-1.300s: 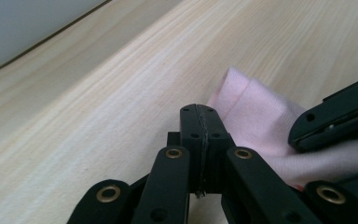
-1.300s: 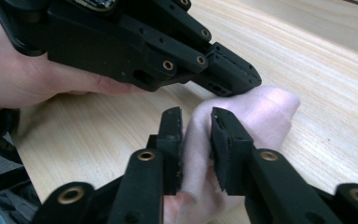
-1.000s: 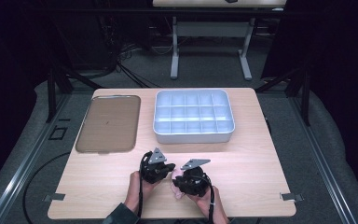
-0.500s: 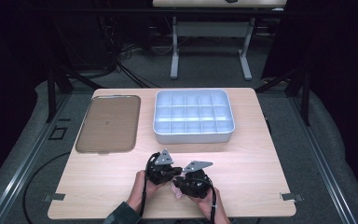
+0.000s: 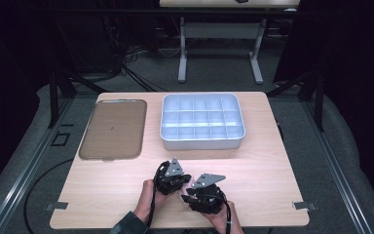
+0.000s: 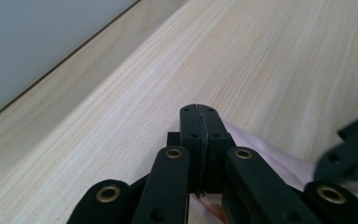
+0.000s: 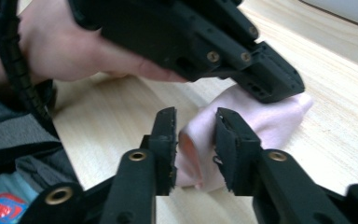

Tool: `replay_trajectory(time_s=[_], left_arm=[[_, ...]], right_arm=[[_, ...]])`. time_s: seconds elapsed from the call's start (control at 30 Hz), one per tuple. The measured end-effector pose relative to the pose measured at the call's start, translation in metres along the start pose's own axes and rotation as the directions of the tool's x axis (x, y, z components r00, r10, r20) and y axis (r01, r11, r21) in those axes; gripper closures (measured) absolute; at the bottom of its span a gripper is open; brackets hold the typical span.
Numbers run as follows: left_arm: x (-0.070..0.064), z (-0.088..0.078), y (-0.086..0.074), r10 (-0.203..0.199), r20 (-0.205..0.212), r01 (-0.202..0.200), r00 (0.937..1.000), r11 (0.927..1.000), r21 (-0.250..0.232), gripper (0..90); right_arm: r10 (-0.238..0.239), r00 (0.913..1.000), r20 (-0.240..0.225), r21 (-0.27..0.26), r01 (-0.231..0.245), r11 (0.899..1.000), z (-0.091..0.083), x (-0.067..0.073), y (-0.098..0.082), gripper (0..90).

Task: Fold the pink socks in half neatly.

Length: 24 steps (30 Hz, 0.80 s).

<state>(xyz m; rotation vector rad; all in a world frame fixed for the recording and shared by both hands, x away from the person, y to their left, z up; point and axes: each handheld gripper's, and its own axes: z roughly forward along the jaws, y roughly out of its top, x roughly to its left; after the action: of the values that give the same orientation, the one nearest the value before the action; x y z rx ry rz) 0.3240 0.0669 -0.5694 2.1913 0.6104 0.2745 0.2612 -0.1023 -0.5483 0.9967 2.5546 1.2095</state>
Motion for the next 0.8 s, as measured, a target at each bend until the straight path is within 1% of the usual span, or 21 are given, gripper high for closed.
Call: replay_trajectory(time_s=[0.07, 0.1, 0.13, 0.2, 0.27, 0.3, 0.37, 0.4, 0.43, 0.47, 0.5, 0.53, 0.57, 0.6, 0.63, 0.67, 0.7, 0.73, 0.77, 0.8], left_arm=[[0.0, 0.0, 0.0, -0.001, 0.0, 0.001, 1.0, 1.0, 0.001, 89.8], [-0.001, 0.0, 0.0, 0.0, -0.004, 0.0, 1.0, 1.0, 0.003, 89.8], [-0.001, 0.0, 0.0, 0.0, -0.004, 0.0, 1.0, 1.0, 0.003, 89.8], [-0.001, -0.001, 0.0, 0.001, -0.007, -0.001, 1.0, 1.0, 0.004, 89.8], [-0.002, -0.001, 0.0, -0.001, -0.009, 0.001, 1.0, 1.0, 0.003, 89.8], [-0.002, -0.001, 0.0, -0.002, -0.011, 0.002, 0.9999, 1.0, 0.005, 89.8], [-0.002, -0.001, 0.0, -0.002, -0.012, 0.003, 0.9999, 1.0, 0.005, 89.8], [-0.002, -0.001, 0.0, -0.003, -0.012, 0.003, 0.9999, 1.0, 0.005, 89.8], [-0.002, -0.001, 0.0, -0.002, -0.014, 0.002, 0.9999, 1.0, 0.006, 89.8], [-0.002, -0.001, 0.0, -0.001, -0.015, 0.001, 0.9999, 1.0, 0.006, 89.8], [-0.003, -0.001, 0.0, -0.002, -0.015, 0.002, 0.9999, 1.0, 0.005, 89.8], [-0.003, -0.001, 0.0, -0.001, -0.018, 0.001, 0.9998, 1.0, 0.005, 89.8], [-0.003, -0.001, 0.0, -0.001, -0.018, 0.001, 0.9998, 1.0, 0.005, 89.8], [-0.003, -0.001, 0.001, 0.001, -0.022, 0.0, 0.9998, 1.0, 0.006, 89.8], [-0.003, -0.001, 0.001, 0.0, -0.021, 0.0, 0.9998, 1.0, 0.005, 89.8], [-0.003, -0.001, 0.001, 0.0, -0.021, 0.0, 0.9998, 1.0, 0.005, 89.8], [-0.004, 0.0, 0.001, 0.003, -0.026, -0.003, 0.9997, 1.0, 0.008, 89.8], [-0.004, -0.001, 0.001, 0.007, -0.028, -0.007, 0.9996, 0.9999, 0.014, 89.8], [-0.005, 0.0, 0.001, 0.008, -0.029, -0.008, 0.9996, 0.9999, 0.015, 89.8], [-0.005, 0.0, 0.002, 0.009, -0.03, -0.008, 0.9995, 0.9998, 0.016, 89.8]], right_arm=[[-0.003, 0.9999, -0.015, 0.015, 0.003, 1.0, 0.003, 0.002, -0.001, 72.2], [-0.014, 0.9998, -0.017, 0.031, 0.015, 0.999, 0.005, 0.003, -0.003, 73.3], [-0.014, 0.9998, -0.017, 0.031, 0.015, 0.999, 0.005, 0.003, -0.003, 73.3], [-0.005, 0.9995, -0.03, 0.041, 0.006, 0.999, 0.011, 0.002, -0.006, 75.1], [-0.014, 0.9994, -0.03, 0.045, 0.015, 0.999, 0.012, 0.003, -0.006, 75.9], [-0.004, 0.9993, -0.037, 0.042, 0.005, 0.999, 0.014, 0.001, -0.007, 77.5], [0.01, 0.9988, -0.048, 0.043, -0.008, 0.999, 0.015, -0.001, -0.007, 77.3], [0.009, 0.9987, -0.05, 0.044, -0.007, 0.999, 0.015, -0.002, -0.007, 76.2], [0.015, 0.9983, -0.056, 0.043, -0.013, 0.999, 0.015, -0.002, -0.007, 71.3], [0.027, 0.9966, -0.078, 0.045, -0.023, 0.999, 0.014, -0.002, -0.006, 66.2], [0.034, 0.9952, -0.092, 0.043, -0.03, 0.999, 0.012, -0.003, -0.006, 63.2], [0.032, 0.9948, -0.097, 0.055, -0.026, 0.998, 0.009, -0.004, -0.005, 57.9], [0.032, 0.9948, -0.097, 0.055, -0.026, 0.998, 0.009, -0.004, -0.005, 57.9], [0.061, 0.9883, -0.14, 0.054, -0.054, 0.997, 0.002, -0.011, -0.004, 55.7], [0.08, 0.9859, -0.147, 0.06, -0.072, 0.996, -0.002, -0.016, -0.003, 55.7], [0.102, 0.9834, -0.15, 0.052, -0.095, 0.994, -0.007, -0.021, -0.002, 55.6], [0.142, 0.9797, -0.142, 0.048, -0.136, 0.99, -0.012, -0.028, -0.001, 54.0], [0.172, 0.9771, -0.125, 0.051, -0.167, 0.985, -0.013, -0.032, 0.0, 52.8], [0.209, 0.9731, -0.096, 0.066, -0.204, 0.977, -0.013, -0.037, 0.001, 51.2], [0.24, 0.9677, -0.077, 0.078, -0.234, 0.969, -0.012, -0.042, 0.003, 50.4]])
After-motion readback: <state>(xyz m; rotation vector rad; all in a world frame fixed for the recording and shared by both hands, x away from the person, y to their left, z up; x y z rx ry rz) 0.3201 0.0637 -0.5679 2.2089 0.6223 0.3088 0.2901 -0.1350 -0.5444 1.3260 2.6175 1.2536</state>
